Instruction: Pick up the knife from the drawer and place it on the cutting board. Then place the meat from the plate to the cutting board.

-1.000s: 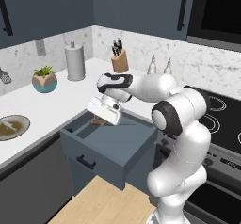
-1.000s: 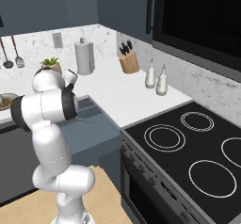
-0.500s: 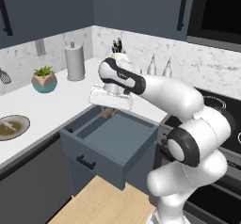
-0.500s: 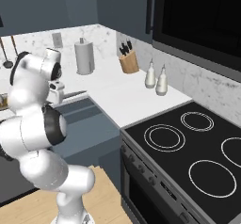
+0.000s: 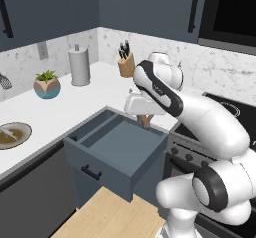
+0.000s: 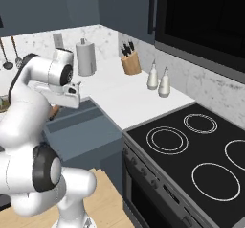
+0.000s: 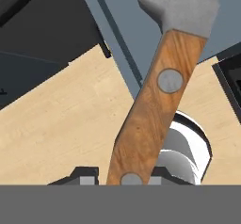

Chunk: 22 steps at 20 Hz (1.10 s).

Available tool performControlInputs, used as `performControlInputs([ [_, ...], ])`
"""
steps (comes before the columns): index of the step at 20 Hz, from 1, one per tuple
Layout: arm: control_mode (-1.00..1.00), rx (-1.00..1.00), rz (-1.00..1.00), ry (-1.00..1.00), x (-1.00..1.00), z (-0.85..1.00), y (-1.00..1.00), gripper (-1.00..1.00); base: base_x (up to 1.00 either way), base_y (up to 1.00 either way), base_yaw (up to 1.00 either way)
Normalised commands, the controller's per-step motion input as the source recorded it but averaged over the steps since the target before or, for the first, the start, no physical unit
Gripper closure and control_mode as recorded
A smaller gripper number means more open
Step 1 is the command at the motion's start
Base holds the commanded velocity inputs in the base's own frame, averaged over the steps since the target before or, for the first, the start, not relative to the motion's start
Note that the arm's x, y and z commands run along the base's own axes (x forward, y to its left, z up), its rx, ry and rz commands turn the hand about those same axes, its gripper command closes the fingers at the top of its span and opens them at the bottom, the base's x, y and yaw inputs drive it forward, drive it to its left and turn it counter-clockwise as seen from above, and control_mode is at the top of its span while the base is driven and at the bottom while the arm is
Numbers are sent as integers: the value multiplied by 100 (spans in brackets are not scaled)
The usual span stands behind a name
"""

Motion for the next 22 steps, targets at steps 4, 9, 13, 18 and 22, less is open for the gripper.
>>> performControlInputs([
  [4,-100,19,25,0,-26,-2,-86,100,0,0,0],
  [9,-100,4,22,-3,-43,0,-48,100,0,0,0],
  [13,-100,1,5,-3,-48,0,-20,100,0,0,0],
  [18,100,1,0,0,-4,0,-1,100,0,0,0],
  [22,100,0,0,0,0,0,0,100,-35,0,12],
])
